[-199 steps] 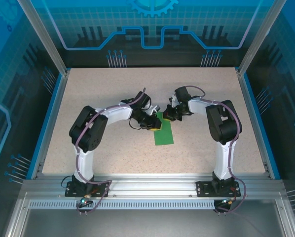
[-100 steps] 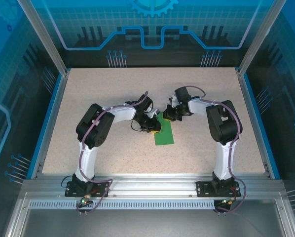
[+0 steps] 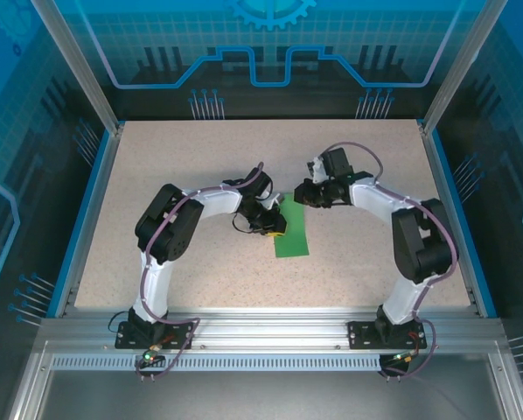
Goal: Fold a paper plane with a square sheet of paper (fold left side to right side)
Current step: Hold the square sheet of paper at the center of the table, then first fold the square sheet of paper in half at the center of the table.
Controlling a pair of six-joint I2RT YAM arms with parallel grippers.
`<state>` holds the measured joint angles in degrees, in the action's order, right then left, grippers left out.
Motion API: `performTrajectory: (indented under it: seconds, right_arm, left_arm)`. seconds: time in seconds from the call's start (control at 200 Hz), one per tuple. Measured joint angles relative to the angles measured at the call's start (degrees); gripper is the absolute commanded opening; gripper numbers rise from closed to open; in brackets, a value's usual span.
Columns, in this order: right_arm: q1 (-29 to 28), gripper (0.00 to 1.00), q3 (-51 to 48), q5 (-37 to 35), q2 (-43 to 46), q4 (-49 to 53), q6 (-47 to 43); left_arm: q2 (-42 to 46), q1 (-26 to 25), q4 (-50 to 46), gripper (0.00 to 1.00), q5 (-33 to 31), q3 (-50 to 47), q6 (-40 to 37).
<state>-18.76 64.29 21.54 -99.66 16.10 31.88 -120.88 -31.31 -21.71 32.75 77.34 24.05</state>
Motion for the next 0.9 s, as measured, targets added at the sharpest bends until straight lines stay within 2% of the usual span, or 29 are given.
performTrajectory:
  seconds: [0.145, 0.305, 0.6, 0.9]
  right_arm:
    - [-1.7, 0.07, -6.3, 0.2, 4.0, 1.0, 0.0]
    - [-4.7, 0.06, -10.3, 0.4, 4.0, 1.5, 0.5]
    - [-5.0, 0.05, -10.9, 0.0, -2.3, 3.0, 1.8]
    - [-5.0, 0.05, -10.3, -0.3, -2.7, 3.8, 1.7]
  left_arm:
    - [0.0, 0.0, 0.0, 0.2, -0.1, 0.0, 0.0]
    - [0.0, 0.0, 0.0, 0.2, -0.2, 0.1, 0.0]
    - [0.0, -0.3, -0.7, 0.22, -0.5, 0.7, 0.0]
    - [0.0, -0.5, -2.4, 0.23, -1.0, 3.9, 0.0]
